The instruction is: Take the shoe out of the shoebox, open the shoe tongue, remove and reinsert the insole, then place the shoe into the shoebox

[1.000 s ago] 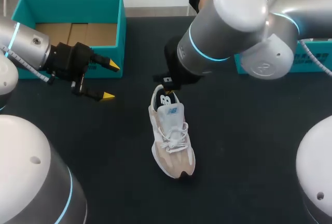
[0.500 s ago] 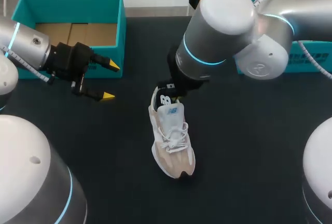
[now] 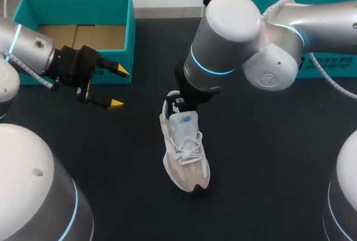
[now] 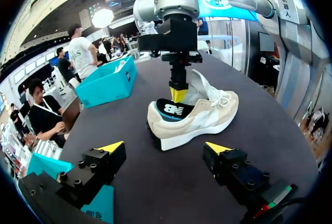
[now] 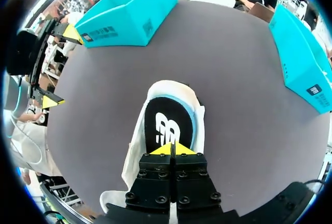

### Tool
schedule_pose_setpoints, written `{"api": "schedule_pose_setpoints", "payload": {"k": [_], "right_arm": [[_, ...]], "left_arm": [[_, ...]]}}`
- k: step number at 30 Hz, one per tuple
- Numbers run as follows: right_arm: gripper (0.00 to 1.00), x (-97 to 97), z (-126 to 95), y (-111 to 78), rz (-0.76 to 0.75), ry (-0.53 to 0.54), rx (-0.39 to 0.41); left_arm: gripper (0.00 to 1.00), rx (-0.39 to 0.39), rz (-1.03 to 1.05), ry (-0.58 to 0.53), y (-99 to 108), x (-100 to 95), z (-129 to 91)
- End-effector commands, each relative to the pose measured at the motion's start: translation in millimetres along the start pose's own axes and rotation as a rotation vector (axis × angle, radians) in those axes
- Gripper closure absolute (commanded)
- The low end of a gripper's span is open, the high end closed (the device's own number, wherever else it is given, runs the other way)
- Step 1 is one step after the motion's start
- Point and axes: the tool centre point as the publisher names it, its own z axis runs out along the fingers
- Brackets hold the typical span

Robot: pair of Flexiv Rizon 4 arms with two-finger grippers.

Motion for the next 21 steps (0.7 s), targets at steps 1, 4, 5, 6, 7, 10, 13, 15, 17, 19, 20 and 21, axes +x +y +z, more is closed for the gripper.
{"api": "schedule_pose_setpoints", "payload": {"k": [1, 4, 5, 6, 7, 10, 13, 15, 17, 19, 20, 21], "right_arm": [[1.00, 3.2, 12, 4.7, -0.002, -0.030, 0.008], [1.00, 2.5, 4, 4.4, 0.002, -0.050, 0.008], [1.00, 2.5, 2, 3.6, -0.001, -0.061, 0.019], [1.00, 3.3, -1, 3.3, 0.001, -0.073, 0.015], [1.00, 2.0, -2, 1.6, 0.002, -0.076, 0.017], [1.00, -0.2, -5, -3.8, 0.013, -0.091, 0.035], [1.00, -2.7, -5, -8.8, 0.007, -0.109, 0.066], [1.00, -4.2, 1, -10.6, -0.002, -0.113, 0.092], [1.00, -6.9, 12, -9.6, -0.007, -0.112, 0.094], [1.00, -7.4, 22, -7.6, -0.020, -0.101, 0.113], [1.00, -7.9, 29, -5.2, -0.028, -0.092, 0.108], [1.00, -6.3, 34, -3.4, -0.034, -0.085, 0.118]], "left_arm": [[0.00, -0.002, 0.000, 0.001, 0, 0.2, 0], [0.00, -0.002, 0.000, 0.001, 0, 0.2, 0], [0.00, -0.002, 0.000, 0.001, 0, 0.2, 0], [0.00, -0.002, 0.000, 0.001, 0, 0.2, 0], [0.00, -0.002, 0.000, 0.001, 0, 0.2, 0], [0.00, -0.002, 0.000, 0.001, 0, 0.2, 0], [0.00, -0.002, 0.000, 0.001, 0, 0.2, 0], [0.00, -0.002, 0.000, 0.001, 0, 0.2, 0], [0.00, -0.002, 0.000, 0.001, 0, 0.2, 0], [0.00, -0.002, 0.000, 0.001, 0, 0.2, 0], [0.00, -0.002, 0.000, 0.001, 0, 0.2, 0], [0.00, -0.002, 0.000, 0.001, 0, 0.2, 0]]}}
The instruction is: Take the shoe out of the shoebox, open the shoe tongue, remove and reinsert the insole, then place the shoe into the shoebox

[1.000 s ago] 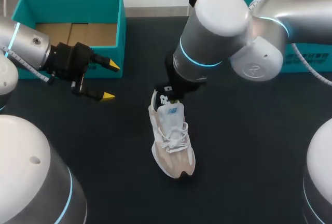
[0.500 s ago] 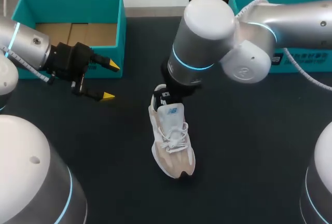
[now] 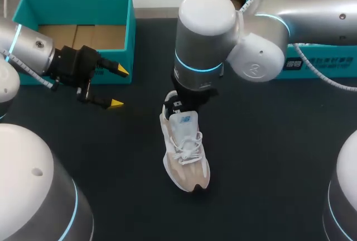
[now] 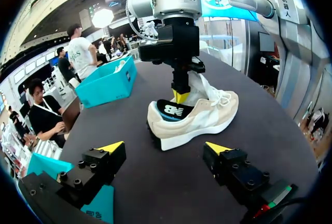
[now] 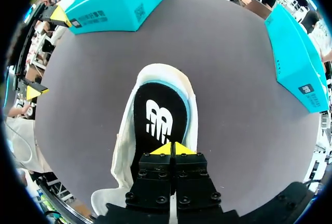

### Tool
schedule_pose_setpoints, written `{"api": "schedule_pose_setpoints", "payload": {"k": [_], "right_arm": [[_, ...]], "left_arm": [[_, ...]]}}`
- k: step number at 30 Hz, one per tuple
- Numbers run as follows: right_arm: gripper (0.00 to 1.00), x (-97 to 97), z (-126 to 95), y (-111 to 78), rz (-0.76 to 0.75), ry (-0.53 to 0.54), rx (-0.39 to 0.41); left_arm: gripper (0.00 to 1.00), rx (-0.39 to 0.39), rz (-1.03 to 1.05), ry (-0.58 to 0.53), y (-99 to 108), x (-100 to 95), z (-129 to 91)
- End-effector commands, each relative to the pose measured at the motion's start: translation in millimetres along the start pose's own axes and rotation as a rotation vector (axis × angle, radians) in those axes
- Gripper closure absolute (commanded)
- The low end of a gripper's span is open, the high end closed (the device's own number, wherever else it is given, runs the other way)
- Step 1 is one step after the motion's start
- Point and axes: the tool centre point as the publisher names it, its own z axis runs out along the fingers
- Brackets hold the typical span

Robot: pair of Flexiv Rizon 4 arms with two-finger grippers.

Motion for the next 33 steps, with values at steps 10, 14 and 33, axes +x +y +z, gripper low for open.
{"api": "schedule_pose_setpoints", "payload": {"k": [10, 14, 33], "right_arm": [[1.00, 12.6, 61, 7.2, -0.034, 0.055, 0.042], [1.00, 8.7, 58, -0.9, 0.002, 0.032, 0.043], [1.00, 6.4, 58, 45.4, 0.023, -0.048, -0.175]], "left_arm": [[0.00, -0.002, 0.000, 0.001, 0, 0.2, 0], [0.00, -0.002, 0.000, 0.001, 0, 0.2, 0], [0.00, -0.002, 0.000, 0.001, 0, 0.2, 0]]}}
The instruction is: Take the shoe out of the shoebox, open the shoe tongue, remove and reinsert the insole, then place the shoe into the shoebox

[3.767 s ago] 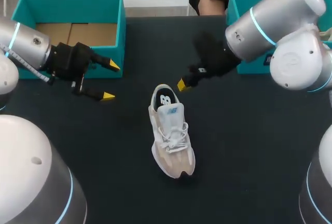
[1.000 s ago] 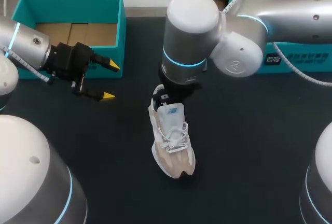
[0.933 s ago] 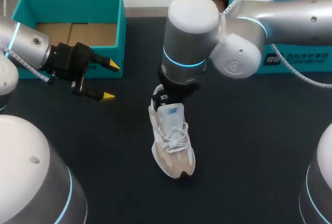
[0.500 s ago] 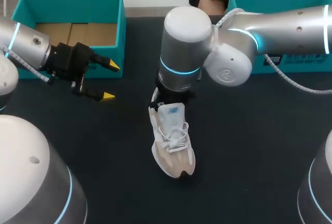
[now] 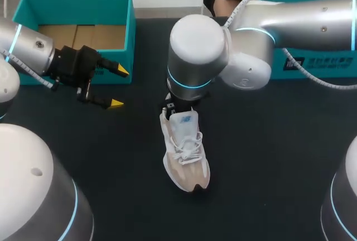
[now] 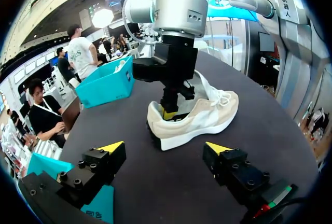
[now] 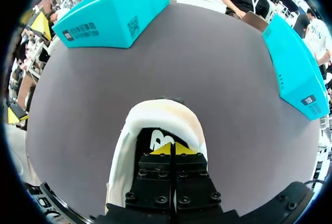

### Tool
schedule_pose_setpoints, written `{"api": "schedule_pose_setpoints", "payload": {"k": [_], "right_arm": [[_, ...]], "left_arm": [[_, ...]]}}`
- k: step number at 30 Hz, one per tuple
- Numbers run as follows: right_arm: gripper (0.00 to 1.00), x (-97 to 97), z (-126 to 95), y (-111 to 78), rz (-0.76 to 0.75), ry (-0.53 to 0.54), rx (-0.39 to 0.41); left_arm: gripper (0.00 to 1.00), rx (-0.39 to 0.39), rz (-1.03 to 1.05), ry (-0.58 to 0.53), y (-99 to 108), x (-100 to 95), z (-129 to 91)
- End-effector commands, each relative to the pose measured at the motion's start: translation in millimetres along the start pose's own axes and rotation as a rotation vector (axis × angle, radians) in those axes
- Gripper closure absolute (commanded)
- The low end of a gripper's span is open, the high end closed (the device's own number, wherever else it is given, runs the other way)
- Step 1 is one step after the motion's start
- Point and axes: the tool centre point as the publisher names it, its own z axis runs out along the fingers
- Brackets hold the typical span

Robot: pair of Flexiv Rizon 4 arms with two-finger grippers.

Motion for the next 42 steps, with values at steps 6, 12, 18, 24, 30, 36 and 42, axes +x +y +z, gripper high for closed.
{"api": "schedule_pose_setpoints", "payload": {"k": [6, 12, 18, 24, 30, 36, 42], "right_arm": [[1.00, 13.4, 39, -2.6, 0.010, -0.005, -0.029], [1.00, 10.8, 24, -3.8, 0.028, -0.030, -0.040], [1.00, 8.0, 13, 8.6, 0.017, -0.054, -0.068], [1.00, 10.0, 34, 12.3, 0.037, -0.033, -0.086], [1.00, 16.0, 43, 5.9, 0.041, -0.003, -0.054], [1.00, 10.8, 25, 0.7, 0.055, -0.010, -0.066], [1.00, 12.7, 0, -3.9, 0.050, 0.002, -0.037]], "left_arm": [[0.00, -0.002, 0.000, 0.001, 0, 0.1, 0], [0.00, -0.002, 0.000, 0.001, 0, 0.1, 0], [0.00, -0.002, 0.000, 0.001, 0, 0.1, 0], [0.00, -0.002, 0.000, 0.001, 0, 0.1, 0], [0.00, -0.002, 0.000, 0.001, 0, 0.1, 0], [0.00, -0.002, 0.000, 0.001, 0, 0.1, 0], [0.00, -0.002, 0.000, 0.001, 0, 0.1, 0]]}}
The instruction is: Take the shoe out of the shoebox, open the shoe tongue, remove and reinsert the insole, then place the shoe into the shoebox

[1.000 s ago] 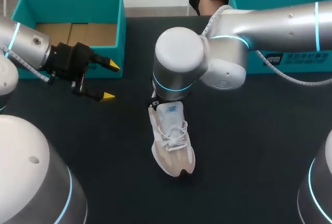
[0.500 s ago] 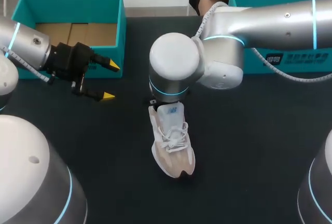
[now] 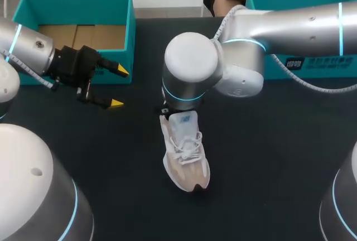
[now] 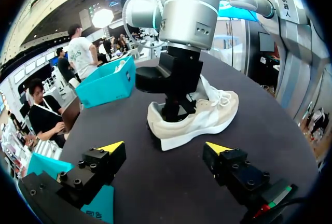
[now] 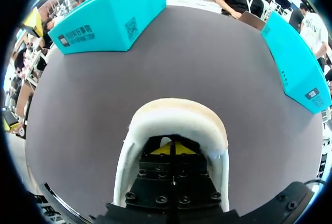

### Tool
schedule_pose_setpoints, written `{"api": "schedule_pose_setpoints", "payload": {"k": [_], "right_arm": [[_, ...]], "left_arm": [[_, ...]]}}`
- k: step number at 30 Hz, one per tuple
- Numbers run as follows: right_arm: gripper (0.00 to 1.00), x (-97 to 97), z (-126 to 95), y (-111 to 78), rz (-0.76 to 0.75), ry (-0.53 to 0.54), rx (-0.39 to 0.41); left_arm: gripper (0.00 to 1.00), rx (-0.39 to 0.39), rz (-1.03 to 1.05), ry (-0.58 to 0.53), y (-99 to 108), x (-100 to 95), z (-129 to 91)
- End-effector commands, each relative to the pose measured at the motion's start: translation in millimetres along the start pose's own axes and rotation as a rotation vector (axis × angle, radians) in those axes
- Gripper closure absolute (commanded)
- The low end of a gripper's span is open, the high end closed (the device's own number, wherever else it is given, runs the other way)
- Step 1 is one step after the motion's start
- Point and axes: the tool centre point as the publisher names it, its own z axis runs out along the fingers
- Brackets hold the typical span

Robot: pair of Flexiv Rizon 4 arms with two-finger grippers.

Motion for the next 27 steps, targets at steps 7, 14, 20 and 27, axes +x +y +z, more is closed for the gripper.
{"api": "schedule_pose_setpoints", "payload": {"k": [7, 14, 20, 27], "right_arm": [[1.00, 1.6, -37, -9.4, 0.012, 0.045, 0.099], [1.00, -1.1, -50, -14.2, 0.023, 0.038, 0.134], [1.00, -6.4, -61, -20.9, 0.022, 0.030, 0.192], [1.00, -3.3, -74, -28.3, 0.060, 0.031, 0.311]], "left_arm": [[0.00, -0.002, 0.000, 0.001, 0, 0.1, 0], [0.00, -0.002, 0.000, 0.001, 0, 0.1, 0], [0.00, -0.002, 0.000, 0.001, 0, 0.1, 0], [0.00, -0.002, 0.000, 0.001, 0, 0.1, 0]]}}
